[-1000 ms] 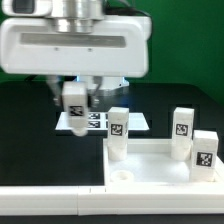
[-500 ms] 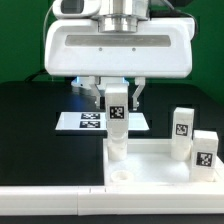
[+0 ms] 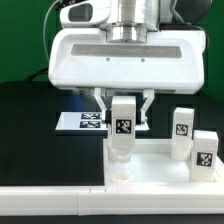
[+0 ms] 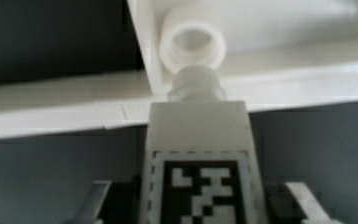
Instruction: Assemble square table
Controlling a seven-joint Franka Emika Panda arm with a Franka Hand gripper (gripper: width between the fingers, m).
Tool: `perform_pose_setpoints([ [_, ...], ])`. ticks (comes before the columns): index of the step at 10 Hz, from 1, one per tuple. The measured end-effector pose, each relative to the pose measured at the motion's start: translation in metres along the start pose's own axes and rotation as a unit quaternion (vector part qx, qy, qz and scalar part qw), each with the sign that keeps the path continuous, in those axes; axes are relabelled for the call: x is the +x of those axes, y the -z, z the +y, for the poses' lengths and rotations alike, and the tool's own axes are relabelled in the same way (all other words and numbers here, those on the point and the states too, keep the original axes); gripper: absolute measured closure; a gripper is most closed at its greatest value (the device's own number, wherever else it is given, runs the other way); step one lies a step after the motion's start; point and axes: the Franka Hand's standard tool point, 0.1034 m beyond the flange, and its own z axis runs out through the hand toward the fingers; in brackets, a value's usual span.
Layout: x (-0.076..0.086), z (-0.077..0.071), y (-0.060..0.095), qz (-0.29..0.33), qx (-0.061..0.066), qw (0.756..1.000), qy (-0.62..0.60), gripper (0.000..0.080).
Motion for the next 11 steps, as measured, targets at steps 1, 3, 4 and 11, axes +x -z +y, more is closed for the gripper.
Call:
perform_pose_setpoints([
  [1, 0.006, 0.000, -0.003, 0.027, -0.003, 1.000, 0.002, 0.0518],
  [3, 0.006, 0.000, -0.003, 0.029, -0.003, 1.000, 0.004, 0.0518],
  [4, 0.006, 0.000, -0.003, 0.029, -0.003, 1.000, 0.004, 0.0518],
  [11, -0.014, -0.002, -0.019, 0.006, -0.007, 1.000, 0.013, 0.0518],
])
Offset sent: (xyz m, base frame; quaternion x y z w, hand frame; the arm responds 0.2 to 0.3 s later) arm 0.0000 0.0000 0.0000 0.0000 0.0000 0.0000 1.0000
